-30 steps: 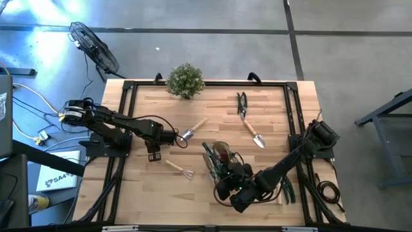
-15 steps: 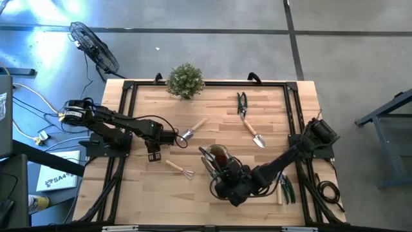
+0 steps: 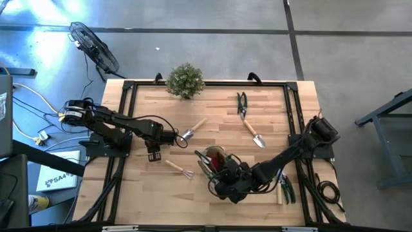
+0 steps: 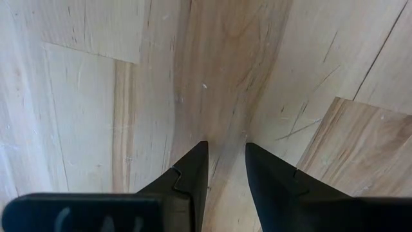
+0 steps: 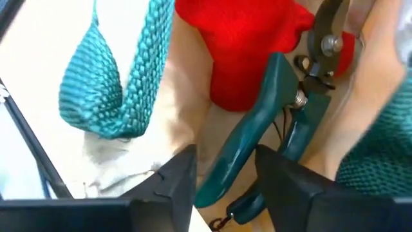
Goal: Pick & Place Garden tools in Gardening bag
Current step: Put the middle green scissors into the green bag, then put the bottom green scissors into the green bag
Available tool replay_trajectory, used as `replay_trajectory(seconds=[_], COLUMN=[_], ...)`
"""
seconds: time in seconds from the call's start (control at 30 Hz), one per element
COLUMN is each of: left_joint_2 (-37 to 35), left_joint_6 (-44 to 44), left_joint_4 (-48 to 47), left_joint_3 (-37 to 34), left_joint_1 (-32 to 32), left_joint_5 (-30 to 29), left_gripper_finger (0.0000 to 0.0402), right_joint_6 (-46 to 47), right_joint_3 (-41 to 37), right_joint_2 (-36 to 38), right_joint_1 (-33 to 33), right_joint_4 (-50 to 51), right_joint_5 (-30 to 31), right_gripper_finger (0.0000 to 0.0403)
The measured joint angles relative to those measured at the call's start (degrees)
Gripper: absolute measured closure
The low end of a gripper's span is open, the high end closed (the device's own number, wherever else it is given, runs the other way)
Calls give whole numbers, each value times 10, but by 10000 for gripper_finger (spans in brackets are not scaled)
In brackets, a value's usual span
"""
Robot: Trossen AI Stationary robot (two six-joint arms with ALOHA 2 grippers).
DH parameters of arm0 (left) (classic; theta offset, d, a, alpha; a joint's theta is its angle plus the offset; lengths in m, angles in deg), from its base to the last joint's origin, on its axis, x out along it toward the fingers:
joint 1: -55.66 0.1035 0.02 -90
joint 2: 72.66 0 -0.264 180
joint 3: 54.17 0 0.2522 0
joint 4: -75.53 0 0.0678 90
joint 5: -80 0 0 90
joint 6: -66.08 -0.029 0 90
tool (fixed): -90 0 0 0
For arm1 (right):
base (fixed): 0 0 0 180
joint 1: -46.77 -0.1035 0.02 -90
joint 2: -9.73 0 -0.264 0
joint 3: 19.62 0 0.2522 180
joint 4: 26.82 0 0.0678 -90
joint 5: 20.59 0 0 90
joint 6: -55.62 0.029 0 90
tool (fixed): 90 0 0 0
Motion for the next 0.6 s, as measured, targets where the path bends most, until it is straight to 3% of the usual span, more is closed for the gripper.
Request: replay_trajectory(seconds=[0.27, 0.6], left_joint_2=[0, 0], left_joint_6=[0, 0], left_joint_4=[0, 0], left_joint_3=[0, 0], left_joint_1=[0, 0], left_joint_5=[0, 0], left_gripper_finger=[302, 302], right_joint_6=[-6, -31], right_joint_3=[0, 0], right_joint_2=[21, 86], right_joint_1=[1, 1], right_joint_4=[-2, 3], right_joint_5=[-11, 5], right_gripper_finger=[188, 187])
